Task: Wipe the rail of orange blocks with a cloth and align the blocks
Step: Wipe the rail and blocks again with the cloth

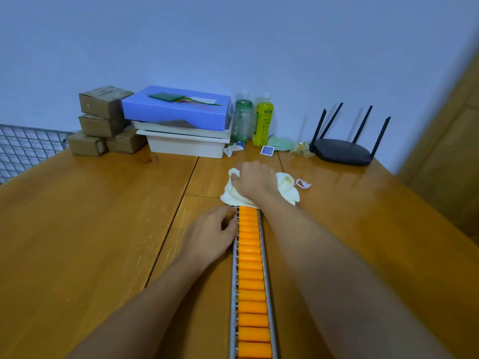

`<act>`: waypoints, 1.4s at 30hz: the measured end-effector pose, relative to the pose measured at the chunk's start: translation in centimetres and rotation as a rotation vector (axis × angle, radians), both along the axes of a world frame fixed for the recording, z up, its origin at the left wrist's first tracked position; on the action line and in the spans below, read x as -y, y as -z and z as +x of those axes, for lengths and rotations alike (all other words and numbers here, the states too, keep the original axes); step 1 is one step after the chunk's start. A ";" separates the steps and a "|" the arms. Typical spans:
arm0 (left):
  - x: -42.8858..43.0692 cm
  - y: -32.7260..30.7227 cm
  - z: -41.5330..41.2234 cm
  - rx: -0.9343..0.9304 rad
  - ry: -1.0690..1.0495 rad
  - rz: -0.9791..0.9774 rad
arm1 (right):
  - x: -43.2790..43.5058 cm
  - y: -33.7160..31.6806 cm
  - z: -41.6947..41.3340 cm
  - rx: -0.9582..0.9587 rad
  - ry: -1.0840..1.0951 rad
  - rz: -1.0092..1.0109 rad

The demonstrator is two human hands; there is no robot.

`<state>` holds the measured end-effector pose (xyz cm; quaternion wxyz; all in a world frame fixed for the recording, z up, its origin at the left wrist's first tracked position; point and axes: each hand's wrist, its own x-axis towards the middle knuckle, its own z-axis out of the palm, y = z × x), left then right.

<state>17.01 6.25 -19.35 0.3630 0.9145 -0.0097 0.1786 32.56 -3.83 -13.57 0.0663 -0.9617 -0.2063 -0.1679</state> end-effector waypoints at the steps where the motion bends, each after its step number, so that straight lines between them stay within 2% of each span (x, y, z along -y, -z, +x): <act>1: 0.1 0.0 0.0 -0.001 -0.002 0.000 | 0.1 0.1 0.1 0.001 0.006 0.010; 12: -0.2 0.1 0.0 -0.028 -0.002 0.040 | 2.2 0.7 -0.7 -0.015 0.089 0.094; 19: -0.3 0.5 0.3 -0.033 -0.003 0.027 | 5.2 -0.1 -1.7 0.003 0.125 -0.054; 25: -0.3 0.3 0.3 -0.045 0.001 0.004 | 6.7 -1.9 -2.6 0.005 0.157 -0.034; 29: -0.4 0.3 0.3 -0.057 -0.003 -0.001 | 6.2 -3.8 -3.9 0.108 0.094 0.001; 33: -0.3 0.2 0.4 -0.068 0.004 -0.005 | 4.5 -4.8 -5.8 0.125 0.010 0.008; 42: -0.4 0.5 0.6 -0.047 0.025 -0.038 | 2.7 -0.2 -8.2 0.020 0.001 -0.007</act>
